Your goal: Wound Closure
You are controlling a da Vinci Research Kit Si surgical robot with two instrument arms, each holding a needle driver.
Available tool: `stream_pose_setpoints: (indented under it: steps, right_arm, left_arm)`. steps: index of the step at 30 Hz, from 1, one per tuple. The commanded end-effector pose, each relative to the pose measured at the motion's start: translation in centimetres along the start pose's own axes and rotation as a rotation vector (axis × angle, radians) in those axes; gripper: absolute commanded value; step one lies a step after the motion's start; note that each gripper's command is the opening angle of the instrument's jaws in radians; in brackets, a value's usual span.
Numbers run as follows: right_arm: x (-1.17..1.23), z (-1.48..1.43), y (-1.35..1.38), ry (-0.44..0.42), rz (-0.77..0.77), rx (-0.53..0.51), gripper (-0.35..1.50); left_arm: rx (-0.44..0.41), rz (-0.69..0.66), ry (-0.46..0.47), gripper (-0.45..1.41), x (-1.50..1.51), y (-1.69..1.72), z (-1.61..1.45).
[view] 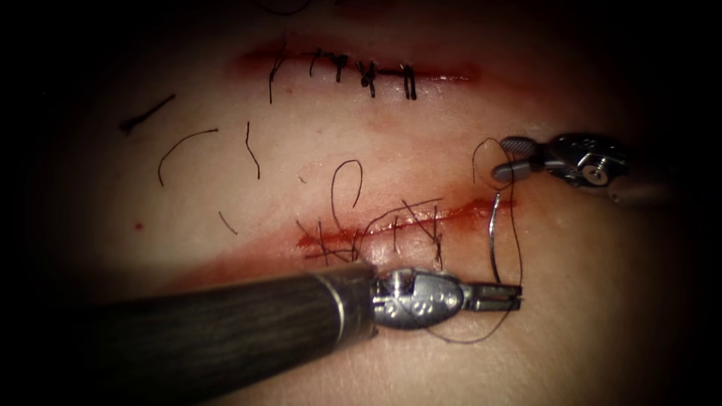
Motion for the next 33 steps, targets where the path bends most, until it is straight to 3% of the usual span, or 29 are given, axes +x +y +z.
stream_pose_setpoints:
  steps: [1,6,12,19,29,33]
  right_arm:
    - [-0.01,0.1,-0.03,0.001,0.001,0.003,0.61]
    - [-0.03,0.06,-0.01,0.0,-0.014,0.004,0.61]
    - [-0.2,-0.18,0.05,-0.114,-0.072,0.01,0.56]
    - [-0.6,-0.81,0.25,-0.249,-0.131,-0.048,0.56]
    - [-0.84,-1.66,0.41,-0.299,-0.129,-0.124,0.56]
    - [-0.85,-1.98,0.38,-0.296,-0.129,-0.181,0.66]
  left_arm:
    - [-0.002,-0.001,0.001,-0.45,-0.04,0.01,0.07]
    - [-0.002,-0.001,-0.003,-0.45,-0.04,0.02,0.07]
    - [-0.002,-0.001,-0.003,-0.45,-0.04,0.02,0.06]
    - [-0.002,-0.001,-0.002,-0.45,-0.04,0.02,0.06]
    - [-0.002,-0.001,-0.002,-0.45,-0.04,0.02,0.06]
    - [-0.002,-0.001,-0.002,-0.45,-0.04,0.02,0.06]
